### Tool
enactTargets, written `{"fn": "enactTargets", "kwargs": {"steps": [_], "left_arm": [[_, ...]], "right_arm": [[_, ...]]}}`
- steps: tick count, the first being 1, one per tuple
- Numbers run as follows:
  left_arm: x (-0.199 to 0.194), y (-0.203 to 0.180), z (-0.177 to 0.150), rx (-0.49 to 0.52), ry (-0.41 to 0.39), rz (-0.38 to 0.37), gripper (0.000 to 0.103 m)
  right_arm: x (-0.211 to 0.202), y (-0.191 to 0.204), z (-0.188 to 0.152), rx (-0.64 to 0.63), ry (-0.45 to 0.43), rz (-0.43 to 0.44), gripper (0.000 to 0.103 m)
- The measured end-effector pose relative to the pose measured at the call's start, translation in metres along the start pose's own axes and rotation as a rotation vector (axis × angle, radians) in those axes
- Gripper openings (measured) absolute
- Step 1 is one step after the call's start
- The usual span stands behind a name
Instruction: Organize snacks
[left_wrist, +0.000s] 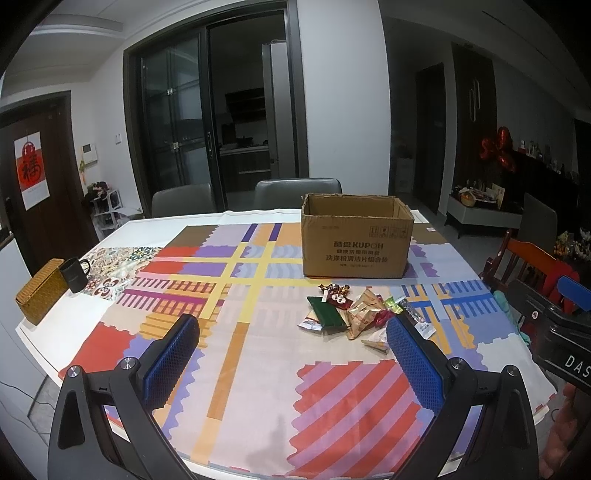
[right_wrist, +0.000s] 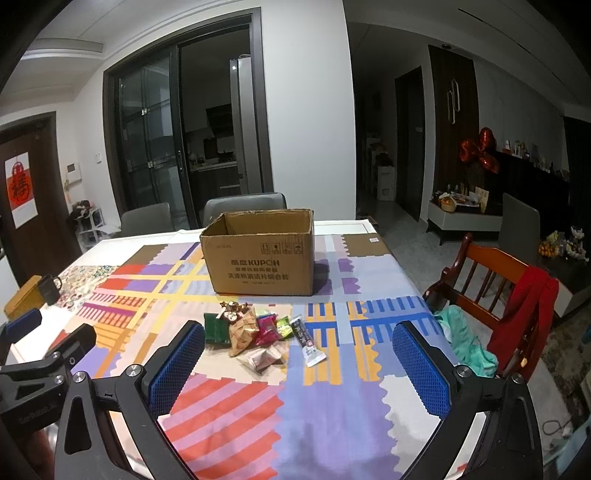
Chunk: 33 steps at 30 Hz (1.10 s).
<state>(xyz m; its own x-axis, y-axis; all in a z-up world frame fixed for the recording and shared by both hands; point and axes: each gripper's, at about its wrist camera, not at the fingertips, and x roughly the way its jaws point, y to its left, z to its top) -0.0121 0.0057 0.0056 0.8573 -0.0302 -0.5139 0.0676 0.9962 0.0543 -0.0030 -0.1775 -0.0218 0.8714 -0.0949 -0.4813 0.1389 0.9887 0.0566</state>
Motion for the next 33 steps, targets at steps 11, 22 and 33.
{"fn": "enactTargets", "kwargs": {"steps": [11,22,33], "left_arm": [[-0.0031,0.0036,0.0018,-0.002,-0.004,-0.003,0.103],[-0.0023,0.0025,0.0042,0.002,-0.007,0.001,0.103],[-0.0022,0.0025,0.0042,0.001,-0.008,0.002,0.103]], "right_arm": [[-0.0017,-0.0012,0.0021,0.001,0.000,0.004,0.103],[-0.0017,-0.0019,0.0023,0.001,-0.001,0.007,0.103],[-0.0018,-0.0020,0.0016,0.000,-0.002,0.009,0.103]]}}
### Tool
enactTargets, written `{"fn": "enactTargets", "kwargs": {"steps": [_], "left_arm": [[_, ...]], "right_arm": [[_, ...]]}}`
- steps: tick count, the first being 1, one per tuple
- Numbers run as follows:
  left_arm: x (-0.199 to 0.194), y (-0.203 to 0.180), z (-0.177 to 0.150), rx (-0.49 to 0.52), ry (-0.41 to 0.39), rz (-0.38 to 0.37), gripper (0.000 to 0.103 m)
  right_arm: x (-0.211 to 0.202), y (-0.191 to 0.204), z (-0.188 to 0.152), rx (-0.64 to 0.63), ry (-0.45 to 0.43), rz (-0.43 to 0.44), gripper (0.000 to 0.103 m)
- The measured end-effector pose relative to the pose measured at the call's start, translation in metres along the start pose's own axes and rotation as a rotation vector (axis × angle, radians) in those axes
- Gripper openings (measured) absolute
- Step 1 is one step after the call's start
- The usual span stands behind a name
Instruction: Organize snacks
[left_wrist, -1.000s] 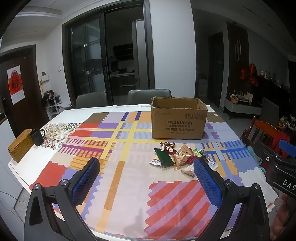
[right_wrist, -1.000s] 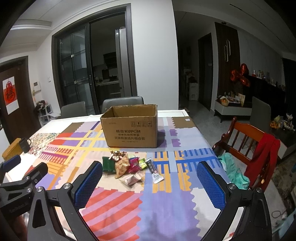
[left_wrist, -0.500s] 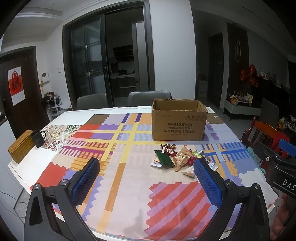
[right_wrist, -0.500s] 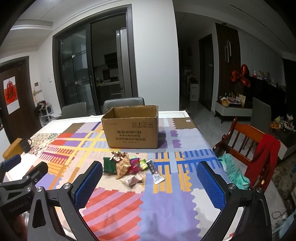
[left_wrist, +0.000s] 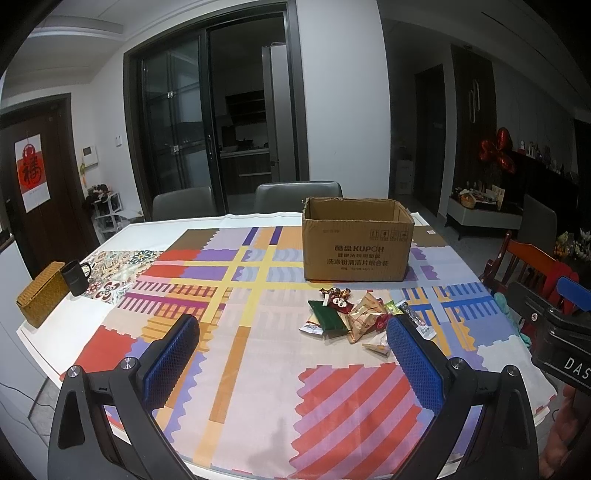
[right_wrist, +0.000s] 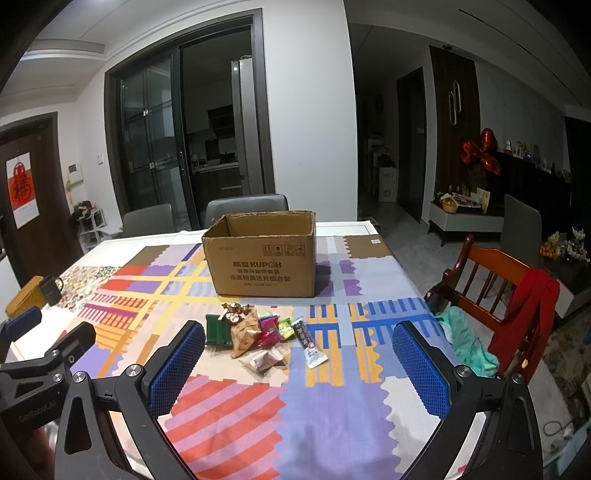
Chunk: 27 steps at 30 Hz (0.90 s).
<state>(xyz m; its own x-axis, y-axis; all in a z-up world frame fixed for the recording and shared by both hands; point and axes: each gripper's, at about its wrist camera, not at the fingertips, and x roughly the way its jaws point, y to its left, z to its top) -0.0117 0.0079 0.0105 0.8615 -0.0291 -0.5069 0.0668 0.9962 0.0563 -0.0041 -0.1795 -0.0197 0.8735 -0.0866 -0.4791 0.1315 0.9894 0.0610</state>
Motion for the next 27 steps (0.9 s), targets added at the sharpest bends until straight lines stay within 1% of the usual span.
{"fn": "enactTargets", "kwargs": {"steps": [8,13,27], "left_arm": [[0.002,-0.001,0.000,0.004,0.006,0.000,0.103],[0.010,-0.005,0.001,0.008,0.025,-0.007,0.103],[0.054,-0.018,0.012,0.024,0.089,-0.010,0.103]], "right_arm": [[0.001,0.000,0.001,0.002,0.004,0.000,0.103],[0.007,-0.003,0.002,0.006,0.010,-0.010,0.103],[0.042,-0.007,0.005,-0.007,0.049,-0.024,0.103]]}}
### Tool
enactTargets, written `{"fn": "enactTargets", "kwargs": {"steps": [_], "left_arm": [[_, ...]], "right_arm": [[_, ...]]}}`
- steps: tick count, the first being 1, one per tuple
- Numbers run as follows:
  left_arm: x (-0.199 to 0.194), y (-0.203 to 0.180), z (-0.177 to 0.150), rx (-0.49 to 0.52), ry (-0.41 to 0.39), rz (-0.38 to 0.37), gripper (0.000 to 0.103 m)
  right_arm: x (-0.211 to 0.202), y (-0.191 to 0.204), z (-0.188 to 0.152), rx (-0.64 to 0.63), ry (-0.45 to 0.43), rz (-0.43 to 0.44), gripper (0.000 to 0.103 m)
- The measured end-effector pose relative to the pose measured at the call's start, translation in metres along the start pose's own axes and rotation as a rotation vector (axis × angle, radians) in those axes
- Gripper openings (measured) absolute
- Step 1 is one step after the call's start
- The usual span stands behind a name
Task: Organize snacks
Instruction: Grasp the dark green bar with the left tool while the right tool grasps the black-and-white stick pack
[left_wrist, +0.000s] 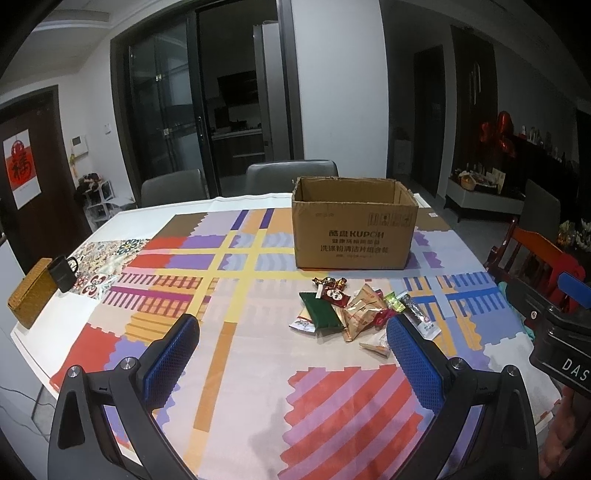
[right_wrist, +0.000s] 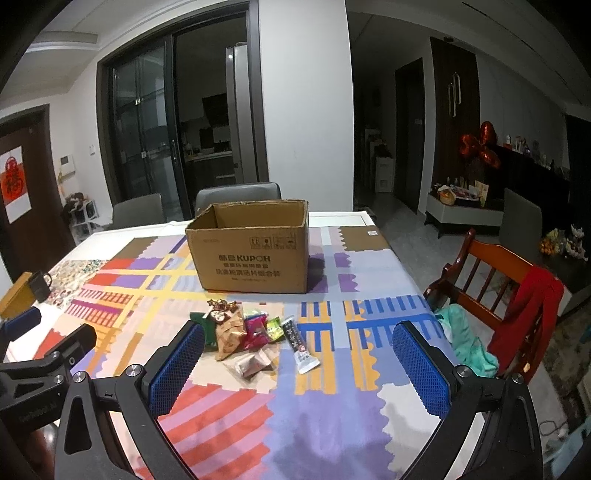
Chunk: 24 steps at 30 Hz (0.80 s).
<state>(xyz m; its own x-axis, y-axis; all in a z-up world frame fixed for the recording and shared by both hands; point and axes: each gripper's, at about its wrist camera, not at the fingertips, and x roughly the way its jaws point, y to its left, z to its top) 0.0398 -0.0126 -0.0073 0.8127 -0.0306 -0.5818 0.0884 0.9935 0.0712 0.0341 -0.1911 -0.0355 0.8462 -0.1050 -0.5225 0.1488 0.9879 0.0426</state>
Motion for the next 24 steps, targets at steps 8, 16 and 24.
{"fn": "enactTargets", "kwargs": {"steps": [8,16,24], "left_arm": [[0.031,-0.004,0.008,0.014,0.039,-0.014,0.103],[0.063,-0.010,0.009,0.029,0.092,-0.030,0.103],[0.092,-0.013,0.013,0.022,0.113,-0.038,0.102]], "right_arm": [[0.029,0.000,0.003,-0.004,0.048,0.002,0.103],[0.060,-0.001,0.004,-0.008,0.103,-0.002,0.103],[0.092,-0.002,0.004,-0.006,0.160,-0.001,0.103]]}}
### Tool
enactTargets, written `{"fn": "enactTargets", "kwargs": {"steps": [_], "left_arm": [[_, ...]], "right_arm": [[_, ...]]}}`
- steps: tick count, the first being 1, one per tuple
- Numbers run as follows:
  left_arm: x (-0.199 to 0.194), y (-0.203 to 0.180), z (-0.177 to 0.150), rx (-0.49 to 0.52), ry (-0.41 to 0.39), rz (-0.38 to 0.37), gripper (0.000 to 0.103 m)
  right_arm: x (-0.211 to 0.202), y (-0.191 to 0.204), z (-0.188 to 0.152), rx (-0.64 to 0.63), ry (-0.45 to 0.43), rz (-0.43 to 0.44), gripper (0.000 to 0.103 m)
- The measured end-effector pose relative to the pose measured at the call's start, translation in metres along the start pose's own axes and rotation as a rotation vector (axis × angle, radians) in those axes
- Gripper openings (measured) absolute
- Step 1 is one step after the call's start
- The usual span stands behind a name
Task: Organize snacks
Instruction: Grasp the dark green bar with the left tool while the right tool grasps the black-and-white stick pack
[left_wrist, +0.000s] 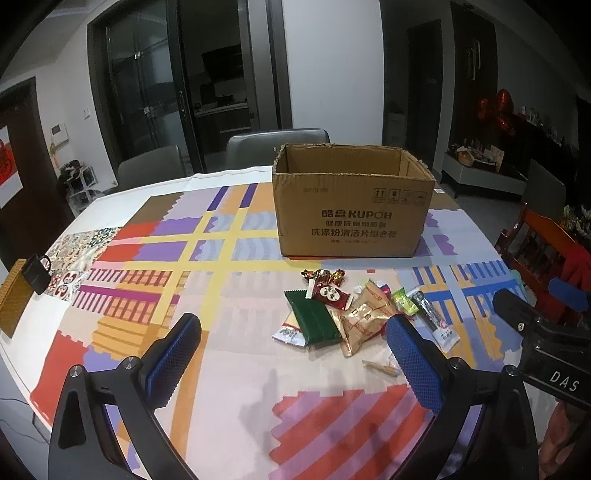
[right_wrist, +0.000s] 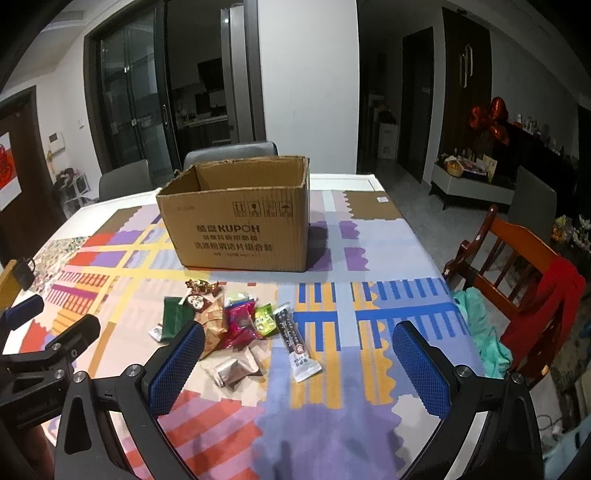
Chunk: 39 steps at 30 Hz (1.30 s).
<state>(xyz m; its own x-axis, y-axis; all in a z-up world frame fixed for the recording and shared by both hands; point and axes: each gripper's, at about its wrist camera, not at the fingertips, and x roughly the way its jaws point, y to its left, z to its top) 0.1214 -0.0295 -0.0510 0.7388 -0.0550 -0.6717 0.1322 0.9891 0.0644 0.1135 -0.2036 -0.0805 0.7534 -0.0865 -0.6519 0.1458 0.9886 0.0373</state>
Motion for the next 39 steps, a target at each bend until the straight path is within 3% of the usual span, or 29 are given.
{"fn": "enactTargets", "kwargs": {"steps": [10,17,23,39], "left_arm": [[0.044,-0.001,-0.004,0.019,0.053,-0.004,0.098],[0.074,-0.005,-0.010,0.025,0.097,-0.009,0.086],[0.098,-0.009,-0.013,0.018,0.121,-0.015,0.085],[0.147,-0.002,-0.022,-0.039,0.191,-0.072,0.066]], "right_arm": [[0.044,0.004,-0.001,-0.019,0.065,-0.003,0.102],[0.072,0.005,-0.006,-0.029,0.114,-0.010,0.100],[0.093,0.004,-0.010,-0.042,0.145,-0.019,0.099],[0.138,0.003,-0.019,-0.044,0.224,-0.031,0.088]]}}
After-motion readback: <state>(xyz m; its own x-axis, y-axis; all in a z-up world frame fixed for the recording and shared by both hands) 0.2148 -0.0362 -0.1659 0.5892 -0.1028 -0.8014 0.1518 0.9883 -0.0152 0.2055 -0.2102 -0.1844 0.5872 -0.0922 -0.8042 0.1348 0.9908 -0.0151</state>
